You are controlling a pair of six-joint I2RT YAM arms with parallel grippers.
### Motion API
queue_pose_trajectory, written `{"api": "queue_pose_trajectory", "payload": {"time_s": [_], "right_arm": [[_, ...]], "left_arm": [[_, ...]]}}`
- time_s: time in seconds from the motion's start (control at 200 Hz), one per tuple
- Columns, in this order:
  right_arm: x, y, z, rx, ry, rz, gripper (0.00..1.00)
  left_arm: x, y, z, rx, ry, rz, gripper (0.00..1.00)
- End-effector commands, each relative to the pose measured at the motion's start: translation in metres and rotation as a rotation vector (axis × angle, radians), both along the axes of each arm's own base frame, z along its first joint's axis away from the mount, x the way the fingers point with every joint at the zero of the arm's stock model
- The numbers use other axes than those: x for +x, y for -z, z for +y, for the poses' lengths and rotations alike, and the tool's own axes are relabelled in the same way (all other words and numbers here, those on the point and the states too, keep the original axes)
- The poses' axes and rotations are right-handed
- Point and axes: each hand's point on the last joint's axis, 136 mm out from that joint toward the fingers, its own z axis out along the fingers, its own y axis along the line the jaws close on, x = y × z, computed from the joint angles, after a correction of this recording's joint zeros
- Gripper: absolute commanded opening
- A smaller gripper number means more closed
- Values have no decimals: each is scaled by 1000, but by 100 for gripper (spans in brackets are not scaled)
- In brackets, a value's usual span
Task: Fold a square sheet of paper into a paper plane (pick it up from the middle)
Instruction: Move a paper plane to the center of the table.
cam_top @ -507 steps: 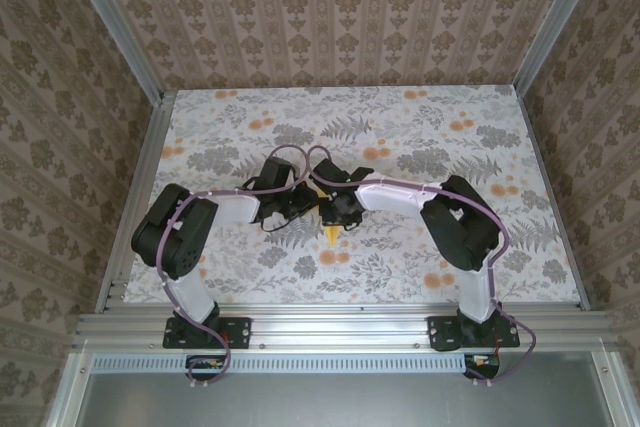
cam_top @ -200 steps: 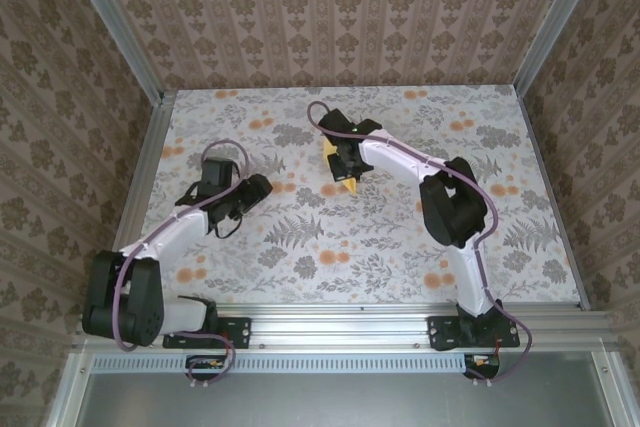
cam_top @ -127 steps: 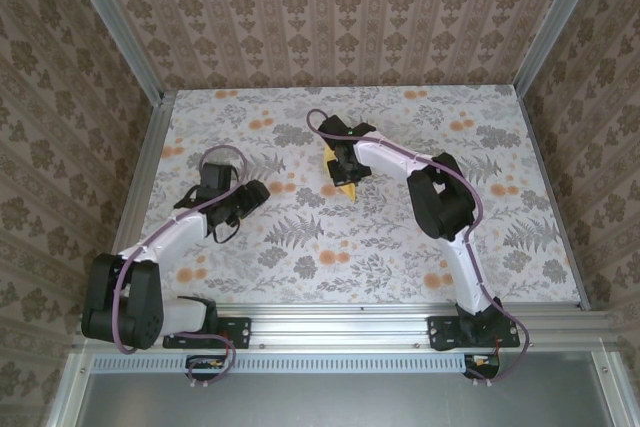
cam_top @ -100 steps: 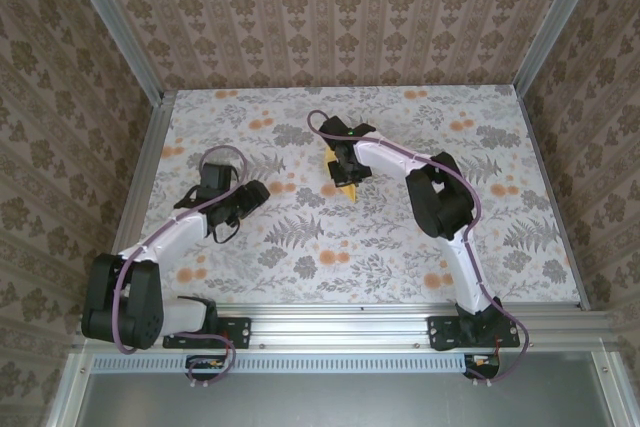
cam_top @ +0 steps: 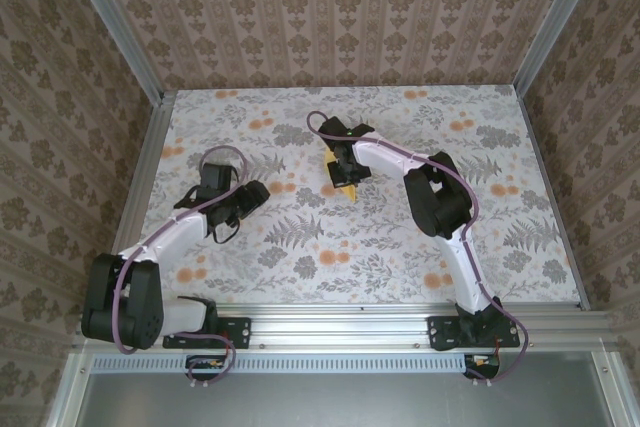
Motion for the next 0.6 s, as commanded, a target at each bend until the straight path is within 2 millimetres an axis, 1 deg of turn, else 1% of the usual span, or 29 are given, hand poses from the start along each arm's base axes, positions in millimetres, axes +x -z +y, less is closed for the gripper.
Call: {"api": "queue_pose_trajectory", "payload": {"time_s": [0.0, 0.085, 0.11, 0.175, 0.225, 0.275, 0.335, 0.415, 0.48, 0.595], "right_arm": [[-6, 15, -6, -60, -15, 42, 6], [-4, 4, -5, -53, -14, 24, 10], [-2, -2, -4, -47, -12, 14, 12], [2, -25, -1, -22, -3, -25, 18], [5, -45, 0, -2, 5, -63, 25], [8, -71, -1, 21, 16, -114, 33], [10, -99, -4, 39, 30, -173, 42], [10, -136, -11, 67, 49, -259, 52], [8, -165, -20, 94, 74, -332, 60], [3, -209, -46, 131, 135, -466, 73]], "left_arm": [[-3, 5, 5, 23, 5, 12, 76], [-2, 3, 5, 23, 5, 9, 76], [-2, 3, 5, 24, 7, 8, 76], [0, 0, 6, 33, 6, 2, 76], [1, -5, 7, 45, 7, -7, 76], [2, -9, 10, 65, 6, -13, 76], [4, -16, 14, 95, 6, -26, 76], [7, -27, 21, 140, 0, -47, 76], [8, -37, 28, 178, -10, -64, 76], [11, -55, 40, 243, -28, -105, 76]]}}
